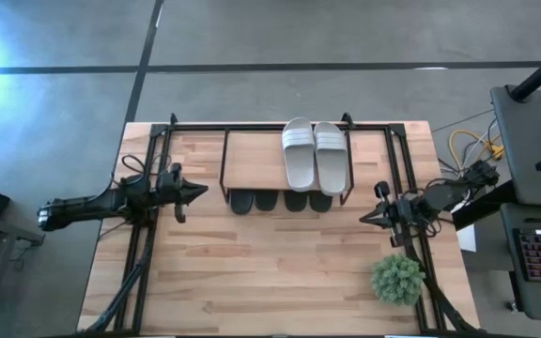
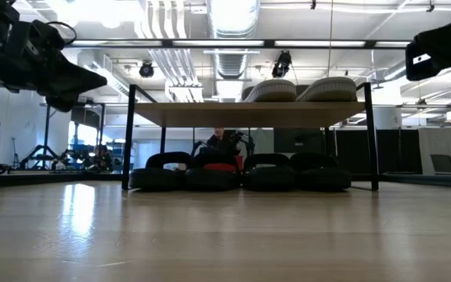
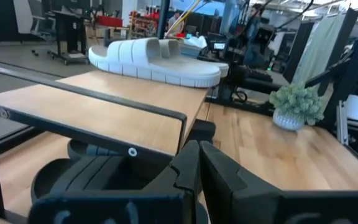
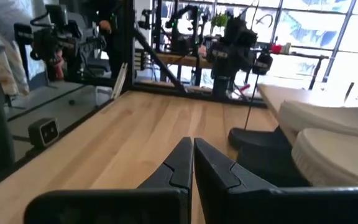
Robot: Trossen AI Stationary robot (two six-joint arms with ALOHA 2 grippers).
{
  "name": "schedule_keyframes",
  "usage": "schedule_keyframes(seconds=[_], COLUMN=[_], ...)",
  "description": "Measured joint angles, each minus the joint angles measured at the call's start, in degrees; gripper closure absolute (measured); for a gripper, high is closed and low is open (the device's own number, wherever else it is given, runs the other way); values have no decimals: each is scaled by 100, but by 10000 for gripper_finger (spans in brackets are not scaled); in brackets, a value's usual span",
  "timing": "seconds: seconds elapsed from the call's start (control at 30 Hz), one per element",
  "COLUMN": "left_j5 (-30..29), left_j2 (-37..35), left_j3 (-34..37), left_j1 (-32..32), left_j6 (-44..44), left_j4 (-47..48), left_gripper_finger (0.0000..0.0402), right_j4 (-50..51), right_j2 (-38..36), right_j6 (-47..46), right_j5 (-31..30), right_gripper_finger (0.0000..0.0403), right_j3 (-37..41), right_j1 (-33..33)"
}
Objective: Pick and place slides into the shelf
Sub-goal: Return to Home Position
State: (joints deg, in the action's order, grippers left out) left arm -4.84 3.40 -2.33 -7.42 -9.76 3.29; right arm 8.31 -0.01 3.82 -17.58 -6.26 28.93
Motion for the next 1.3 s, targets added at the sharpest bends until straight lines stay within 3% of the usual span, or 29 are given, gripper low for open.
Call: schedule_keyframes(seconds=[0.2,0.4,0.53,0.67,0.73,0.93,1.13,1.3], left_j5=[1,-16,-16,-29,-43,-108,-110,-107], left_j2=[-4,94,114,116,113,111,121,116], left_j3=[-20,-90,-94,-88,-84,-70,-68,-34], left_j1=[0,0,0,0,0,-2,-2,-2], left_j6=[-5,-18,-33,-33,-33,-35,-35,-35], left_j4=[35,70,70,41,42,33,31,22], left_gripper_finger=[402,402,402,402,402,402,402,402], right_j4=[-363,-249,-147,-459,-521,-523,-603,-617], right_j2=[4,103,0,53,75,313,580,683], right_j6=[-52,-58,-300,-469,-394,-549,-810,-977], right_j5=[-18,-477,240,1865,2368,2700,3486,3548], right_gripper_finger=[394,394,394,394,394,394,394,394], right_j3=[70,98,199,406,415,398,396,396], right_j1=[-310,-1060,-1776,-2626,-3007,-3731,-3771,-3775])
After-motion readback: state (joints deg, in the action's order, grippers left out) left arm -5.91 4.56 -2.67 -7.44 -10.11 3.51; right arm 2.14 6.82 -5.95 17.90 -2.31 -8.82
